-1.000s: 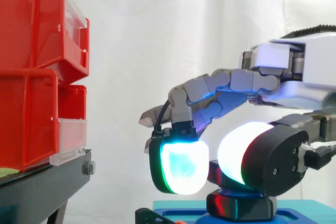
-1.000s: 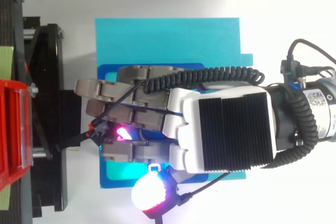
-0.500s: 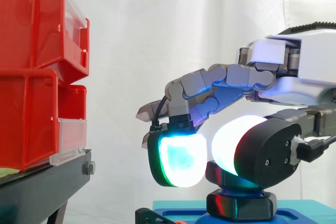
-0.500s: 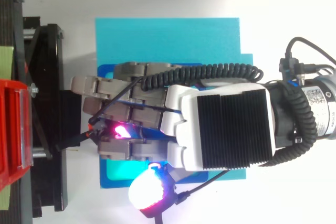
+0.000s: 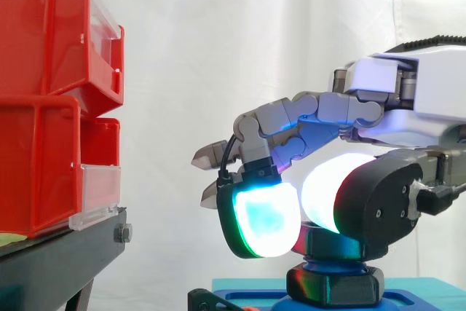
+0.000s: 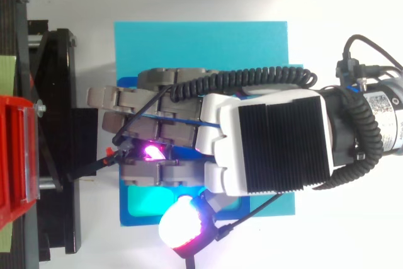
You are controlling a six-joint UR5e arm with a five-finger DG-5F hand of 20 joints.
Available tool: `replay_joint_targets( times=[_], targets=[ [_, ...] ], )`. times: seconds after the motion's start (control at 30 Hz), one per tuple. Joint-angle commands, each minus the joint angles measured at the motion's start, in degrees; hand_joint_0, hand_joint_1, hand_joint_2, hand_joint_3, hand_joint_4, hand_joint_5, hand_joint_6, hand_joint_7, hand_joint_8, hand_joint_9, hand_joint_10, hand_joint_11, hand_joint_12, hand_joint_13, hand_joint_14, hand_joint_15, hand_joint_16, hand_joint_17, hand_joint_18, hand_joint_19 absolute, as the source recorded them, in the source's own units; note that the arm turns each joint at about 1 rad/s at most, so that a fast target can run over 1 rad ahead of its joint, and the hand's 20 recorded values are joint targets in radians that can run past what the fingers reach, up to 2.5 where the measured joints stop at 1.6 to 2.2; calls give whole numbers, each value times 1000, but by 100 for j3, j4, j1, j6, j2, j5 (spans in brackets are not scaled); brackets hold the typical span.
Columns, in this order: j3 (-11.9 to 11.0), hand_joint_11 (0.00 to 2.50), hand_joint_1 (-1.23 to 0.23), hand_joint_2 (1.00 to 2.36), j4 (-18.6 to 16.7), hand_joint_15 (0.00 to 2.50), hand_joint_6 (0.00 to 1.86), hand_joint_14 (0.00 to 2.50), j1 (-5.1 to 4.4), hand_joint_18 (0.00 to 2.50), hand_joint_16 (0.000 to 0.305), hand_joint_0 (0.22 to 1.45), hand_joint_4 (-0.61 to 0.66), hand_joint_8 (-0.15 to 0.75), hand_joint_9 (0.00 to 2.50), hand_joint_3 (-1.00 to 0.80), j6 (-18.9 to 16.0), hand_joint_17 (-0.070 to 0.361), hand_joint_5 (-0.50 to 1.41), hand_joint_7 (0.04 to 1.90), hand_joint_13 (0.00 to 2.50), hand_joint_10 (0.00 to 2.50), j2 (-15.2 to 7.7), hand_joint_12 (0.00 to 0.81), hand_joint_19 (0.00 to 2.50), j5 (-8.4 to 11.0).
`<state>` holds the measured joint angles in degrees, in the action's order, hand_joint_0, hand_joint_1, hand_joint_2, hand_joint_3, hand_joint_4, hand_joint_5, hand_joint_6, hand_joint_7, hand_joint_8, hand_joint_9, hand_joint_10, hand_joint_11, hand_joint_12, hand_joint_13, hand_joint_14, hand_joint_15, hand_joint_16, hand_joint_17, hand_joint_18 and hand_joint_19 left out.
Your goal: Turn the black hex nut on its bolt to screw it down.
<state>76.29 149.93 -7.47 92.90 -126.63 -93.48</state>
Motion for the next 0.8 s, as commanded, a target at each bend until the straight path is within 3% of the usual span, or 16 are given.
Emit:
replay_joint_targets(
  times=[0.0, 0.4, 0.43, 0.53, 0.77],
  targets=[
    [0, 0, -211, 1000, -43, 0, 502, 0, 26, 465, 47, 516, 178, 233, 678, -500, 0, 105, -43, 1511, 363, 1, -2, 309, 574, -48],
    [0, 0, -144, 1000, -52, 0, 502, 0, 114, 456, 48, 506, 191, 239, 674, -500, 0, 107, -47, 1496, 362, 0, -2, 312, 572, -180],
    [0, 0, -142, 1000, -78, 0, 502, 0, 167, 457, 48, 506, 190, 239, 674, -500, 0, 107, -48, 1494, 362, 1, -2, 313, 570, -232],
    [0, 3, -134, 1000, -104, 0, 502, 0, 193, 461, 48, 505, 193, 238, 674, -500, 0, 108, -48, 1486, 361, 0, -10, 315, 572, -285],
    [0, 1, -127, 1000, -139, 0, 502, 0, 351, 467, 48, 504, 202, 241, 672, -500, 0, 108, -50, 1475, 363, 0, -2, 316, 569, -540]
  ],
)
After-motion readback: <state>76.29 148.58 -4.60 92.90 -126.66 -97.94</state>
